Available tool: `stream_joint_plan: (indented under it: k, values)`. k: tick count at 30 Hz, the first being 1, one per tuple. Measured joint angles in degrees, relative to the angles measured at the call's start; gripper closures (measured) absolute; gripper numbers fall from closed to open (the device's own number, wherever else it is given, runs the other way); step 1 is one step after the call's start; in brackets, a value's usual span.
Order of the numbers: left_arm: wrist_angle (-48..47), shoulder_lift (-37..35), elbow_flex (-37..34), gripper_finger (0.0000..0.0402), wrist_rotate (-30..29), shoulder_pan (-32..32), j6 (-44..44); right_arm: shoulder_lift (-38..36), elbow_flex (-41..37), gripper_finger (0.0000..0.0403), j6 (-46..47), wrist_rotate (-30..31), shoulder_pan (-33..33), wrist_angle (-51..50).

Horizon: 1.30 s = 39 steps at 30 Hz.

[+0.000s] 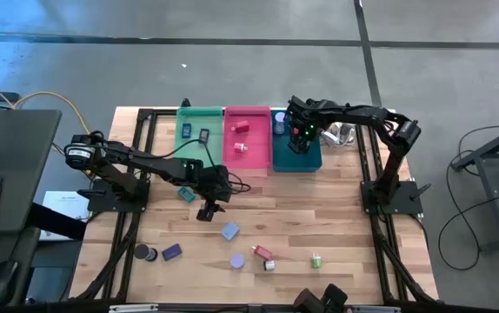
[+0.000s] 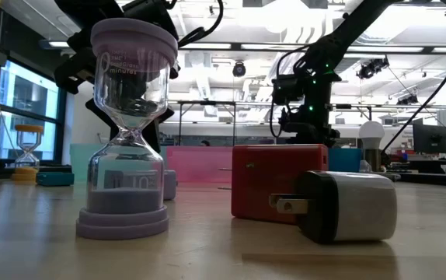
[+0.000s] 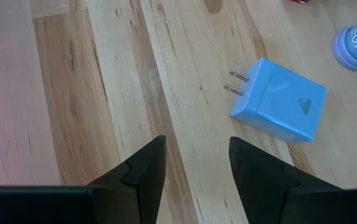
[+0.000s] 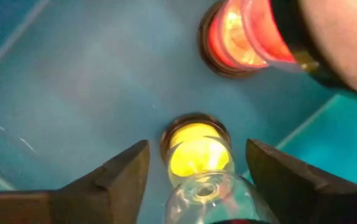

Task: Pick & Place Office items
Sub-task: Put the yellow hourglass into the dark blue bin, then put the big red adapter into the red bin

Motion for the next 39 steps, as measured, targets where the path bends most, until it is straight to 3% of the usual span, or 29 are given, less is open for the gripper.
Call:
stream_joint_plan:
  k: [5, 8, 11, 20, 28, 39]
  values:
    - [0.0, 0.0, 0.0, 0.0232, 0.0, 0.0, 0.02, 0.0, 0.02, 0.0098, -1.25, 0.64, 0.02, 0.01]
    - [0.0, 0.0, 0.0, 0.0232, -0.02, 0.0, 0.02, 0.0, 0.02, 0.0085, -1.45, 4.85, 0.04, -0.05]
    - [0.0, 0.0, 0.0, 0.0232, -0.02, 0.0, 0.02, -0.08, 0.02, 0.0079, -1.97, 7.25, 0.0, -0.03]
    - [-0.01, 0.0, 0.02, 0.0232, -0.04, 0.0, 0.0, -2.86, 0.09, 0.0077, -4.48, 4.99, 1.83, -0.08]
    - [-0.02, 0.0, 0.02, 0.0232, -0.04, 0.0, -0.21, -9.61, 0.13, 0.0077, -4.91, 13.58, 4.1, 2.22]
    - [-0.02, 0.0, 0.02, 0.0232, -3.6, 1.02, -6.68, -23.28, 0.13, 0.0077, -0.62, 12.45, 9.9, 2.98]
